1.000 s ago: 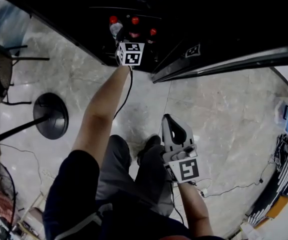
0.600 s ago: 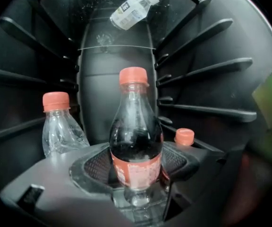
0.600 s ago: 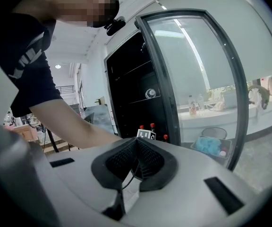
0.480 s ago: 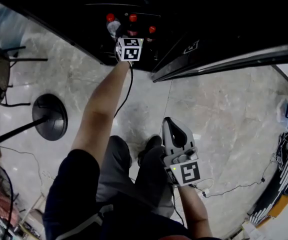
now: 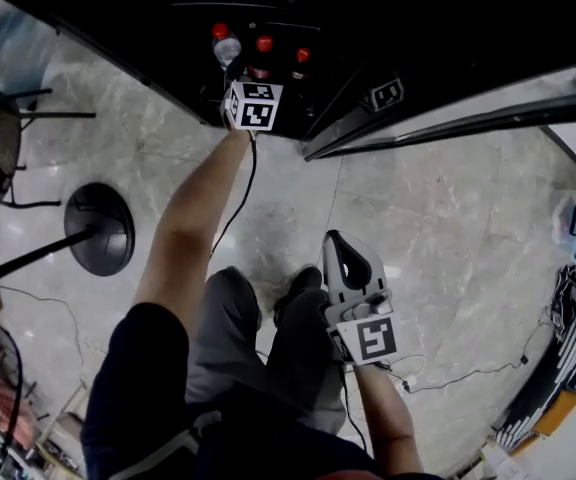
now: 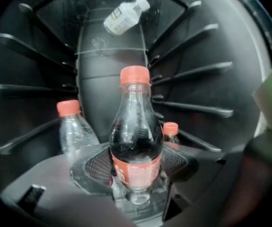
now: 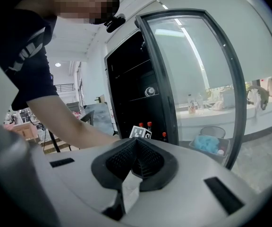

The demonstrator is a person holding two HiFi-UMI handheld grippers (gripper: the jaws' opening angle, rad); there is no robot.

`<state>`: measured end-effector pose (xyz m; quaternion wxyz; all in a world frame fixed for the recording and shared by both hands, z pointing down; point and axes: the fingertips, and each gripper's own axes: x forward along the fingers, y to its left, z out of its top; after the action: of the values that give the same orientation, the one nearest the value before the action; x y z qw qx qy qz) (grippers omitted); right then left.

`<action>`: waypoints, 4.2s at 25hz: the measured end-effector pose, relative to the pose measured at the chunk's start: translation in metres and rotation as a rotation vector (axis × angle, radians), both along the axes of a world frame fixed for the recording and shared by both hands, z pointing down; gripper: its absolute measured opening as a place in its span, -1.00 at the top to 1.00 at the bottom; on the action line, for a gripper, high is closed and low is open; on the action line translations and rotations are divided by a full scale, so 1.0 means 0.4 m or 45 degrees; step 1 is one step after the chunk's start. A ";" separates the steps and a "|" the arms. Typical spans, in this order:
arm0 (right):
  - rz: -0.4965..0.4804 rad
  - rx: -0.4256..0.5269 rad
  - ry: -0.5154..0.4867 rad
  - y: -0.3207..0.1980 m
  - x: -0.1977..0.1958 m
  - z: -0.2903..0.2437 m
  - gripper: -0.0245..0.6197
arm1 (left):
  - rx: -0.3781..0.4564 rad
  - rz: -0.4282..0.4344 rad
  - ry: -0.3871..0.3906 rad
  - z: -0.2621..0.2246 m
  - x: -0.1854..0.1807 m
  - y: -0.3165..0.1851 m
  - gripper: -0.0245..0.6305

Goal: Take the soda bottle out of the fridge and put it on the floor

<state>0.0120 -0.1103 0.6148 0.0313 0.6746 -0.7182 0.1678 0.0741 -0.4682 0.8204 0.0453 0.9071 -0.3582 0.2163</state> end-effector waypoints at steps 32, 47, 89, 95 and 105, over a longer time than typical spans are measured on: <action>-0.268 -0.116 0.177 -0.053 -0.016 0.319 0.87 | -0.144 0.133 -0.012 0.298 -0.427 0.409 -0.04; -0.349 -0.023 0.267 -0.109 -0.005 0.512 0.87 | -0.182 0.137 -0.023 0.565 -0.466 0.458 -0.04; -0.453 -0.056 0.313 -0.160 -0.062 0.762 0.87 | -0.013 0.154 0.007 0.686 -0.479 0.482 -0.05; -0.442 -0.097 0.309 -0.155 -0.060 0.770 0.87 | 0.006 0.154 -0.003 0.677 -0.483 0.484 -0.05; -0.454 -0.108 0.306 -0.150 -0.069 0.760 0.87 | 0.036 0.162 0.007 0.635 -0.507 0.498 -0.06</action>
<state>-0.0155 -0.1702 0.9187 0.1743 0.5501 -0.8096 0.1081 -0.1286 -0.2692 1.0742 0.0198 0.9291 -0.3028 0.2112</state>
